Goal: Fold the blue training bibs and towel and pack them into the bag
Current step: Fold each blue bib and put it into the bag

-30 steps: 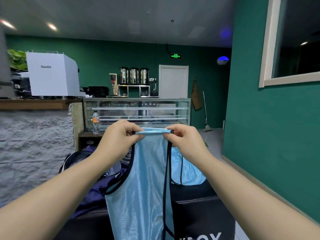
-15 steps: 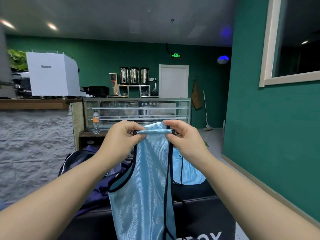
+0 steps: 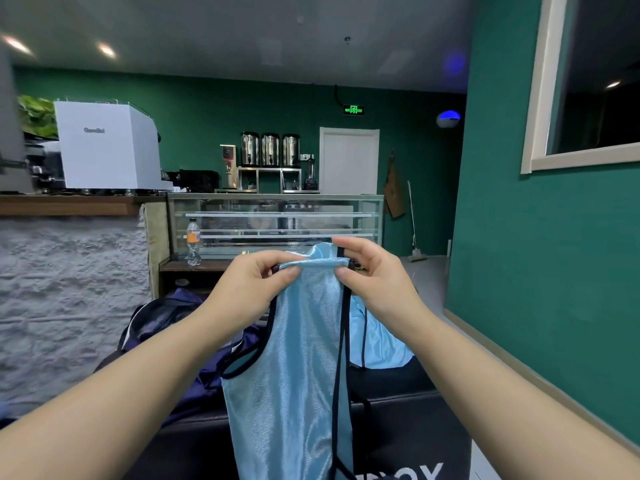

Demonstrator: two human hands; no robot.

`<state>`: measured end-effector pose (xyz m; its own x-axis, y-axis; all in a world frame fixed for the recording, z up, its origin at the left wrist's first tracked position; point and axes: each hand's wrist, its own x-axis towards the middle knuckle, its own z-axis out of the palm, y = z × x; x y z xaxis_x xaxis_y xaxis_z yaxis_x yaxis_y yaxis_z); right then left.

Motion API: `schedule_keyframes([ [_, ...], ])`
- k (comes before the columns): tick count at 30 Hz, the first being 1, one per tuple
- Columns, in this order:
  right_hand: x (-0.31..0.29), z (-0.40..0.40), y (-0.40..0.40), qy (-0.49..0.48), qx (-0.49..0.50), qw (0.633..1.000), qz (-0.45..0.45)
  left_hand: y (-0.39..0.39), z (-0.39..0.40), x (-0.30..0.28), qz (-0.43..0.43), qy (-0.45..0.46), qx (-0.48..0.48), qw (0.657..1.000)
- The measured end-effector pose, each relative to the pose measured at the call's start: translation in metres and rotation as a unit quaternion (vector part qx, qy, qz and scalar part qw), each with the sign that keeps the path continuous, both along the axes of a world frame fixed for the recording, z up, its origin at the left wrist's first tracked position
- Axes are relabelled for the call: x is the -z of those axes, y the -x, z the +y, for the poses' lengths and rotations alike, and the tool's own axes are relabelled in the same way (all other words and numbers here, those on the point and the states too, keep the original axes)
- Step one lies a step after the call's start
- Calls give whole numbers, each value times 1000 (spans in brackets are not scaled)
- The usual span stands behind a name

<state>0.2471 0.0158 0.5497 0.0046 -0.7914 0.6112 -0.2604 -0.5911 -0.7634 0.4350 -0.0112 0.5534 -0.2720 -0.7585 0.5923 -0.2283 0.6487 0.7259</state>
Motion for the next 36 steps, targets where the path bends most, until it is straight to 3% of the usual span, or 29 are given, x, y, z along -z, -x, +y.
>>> schedule_keyframes([
  [8,-5,4,-3,3,71,997,33,8,13,0,60,51,-24,997],
  [27,-6,7,-2,39,92,995,13,8,13,-1,-4,134,-115,984],
  [31,-4,10,-1,38,106,993,39,8,13,-1,-27,146,-125,981],
  [36,-6,8,-3,48,167,968,179,4,14,-1,-88,157,-143,973],
])
